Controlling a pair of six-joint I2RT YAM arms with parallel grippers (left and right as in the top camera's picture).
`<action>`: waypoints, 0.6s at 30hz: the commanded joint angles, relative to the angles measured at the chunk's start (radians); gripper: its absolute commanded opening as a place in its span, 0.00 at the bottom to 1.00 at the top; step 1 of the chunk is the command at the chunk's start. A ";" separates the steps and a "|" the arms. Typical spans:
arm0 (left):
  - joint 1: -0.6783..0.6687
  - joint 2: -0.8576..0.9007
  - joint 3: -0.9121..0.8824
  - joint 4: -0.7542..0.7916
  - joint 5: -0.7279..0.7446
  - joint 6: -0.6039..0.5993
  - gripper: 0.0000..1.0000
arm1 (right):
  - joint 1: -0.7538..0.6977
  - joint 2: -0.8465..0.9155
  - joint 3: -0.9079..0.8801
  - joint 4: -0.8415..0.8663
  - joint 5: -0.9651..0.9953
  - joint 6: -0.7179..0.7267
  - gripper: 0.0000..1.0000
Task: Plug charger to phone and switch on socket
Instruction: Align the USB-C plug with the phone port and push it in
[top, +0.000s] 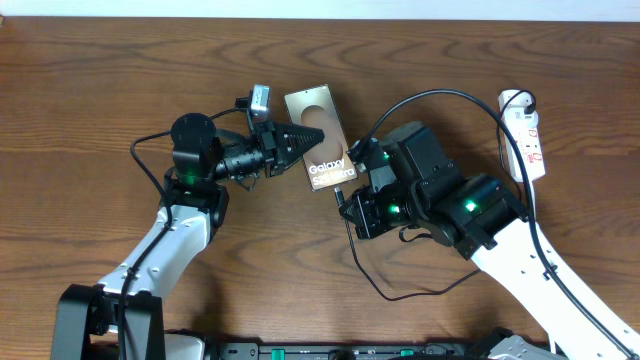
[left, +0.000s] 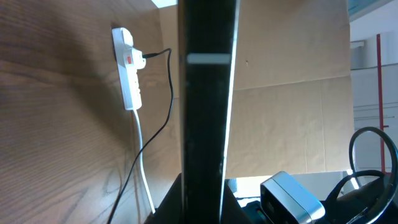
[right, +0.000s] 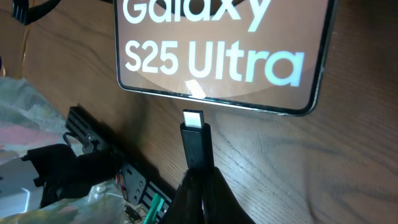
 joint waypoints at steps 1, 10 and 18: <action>0.000 -0.012 0.017 0.024 0.023 0.014 0.07 | -0.004 -0.002 -0.004 0.000 0.002 0.018 0.01; 0.000 -0.012 0.017 0.023 0.019 0.013 0.07 | -0.003 -0.002 -0.004 -0.007 0.002 0.044 0.01; 0.000 -0.012 0.017 0.023 0.019 0.001 0.07 | -0.003 0.010 -0.004 -0.004 0.001 0.051 0.01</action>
